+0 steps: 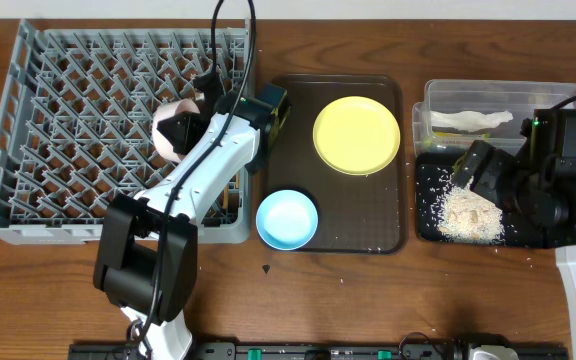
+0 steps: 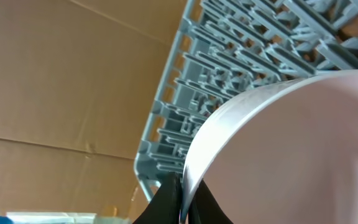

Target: Sort waste into correct bins and load items into the dishwasher

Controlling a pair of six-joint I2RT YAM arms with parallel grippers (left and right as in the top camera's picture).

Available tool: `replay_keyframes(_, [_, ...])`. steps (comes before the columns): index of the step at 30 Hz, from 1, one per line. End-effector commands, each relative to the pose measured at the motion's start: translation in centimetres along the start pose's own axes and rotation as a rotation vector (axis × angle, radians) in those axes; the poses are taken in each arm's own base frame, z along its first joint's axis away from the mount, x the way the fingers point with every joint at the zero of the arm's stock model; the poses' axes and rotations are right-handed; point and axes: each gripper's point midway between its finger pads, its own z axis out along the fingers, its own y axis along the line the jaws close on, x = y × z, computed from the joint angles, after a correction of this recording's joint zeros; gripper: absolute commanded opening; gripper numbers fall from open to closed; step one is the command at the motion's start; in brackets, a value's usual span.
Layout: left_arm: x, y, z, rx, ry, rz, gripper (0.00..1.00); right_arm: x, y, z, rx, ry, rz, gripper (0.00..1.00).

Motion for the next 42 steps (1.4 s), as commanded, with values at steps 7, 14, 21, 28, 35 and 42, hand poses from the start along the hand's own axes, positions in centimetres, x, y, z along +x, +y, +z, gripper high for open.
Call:
replay_keyframes(7, [2.4, -1.6, 0.4, 0.048, 0.065, 0.014, 0.08, -0.4, 0.0, -0.3, -0.008, -0.013, 0.001, 0.97])
replay_keyframes(14, [3.7, -1.8, 0.1, 0.051, 0.084, 0.074, 0.08, -0.4, 0.1, -0.3, -0.009, -0.013, 0.001, 0.97])
replay_keyframes(21, [2.6, 0.1, 0.2, -0.050, 0.012, 0.111, 0.07, -0.4, 0.1, -0.3, -0.009, -0.013, 0.001, 0.97])
replay_keyframes(28, [3.1, -0.1, -0.1, -0.036, 0.028, 0.117, 0.07, -0.5, 0.1, -0.3, -0.011, -0.016, 0.001, 0.97])
replay_keyframes(35, [2.2, 0.2, -1.3, -0.070, -0.043, 0.153, 0.08, -0.6, 0.2, -0.3, -0.013, -0.021, 0.000, 0.98])
replay_keyframes(42, [2.0, -0.6, -2.7, -0.045, -0.079, 0.158, 0.07, -0.7, 0.2, -0.3, -0.014, -0.022, 0.000, 0.98])
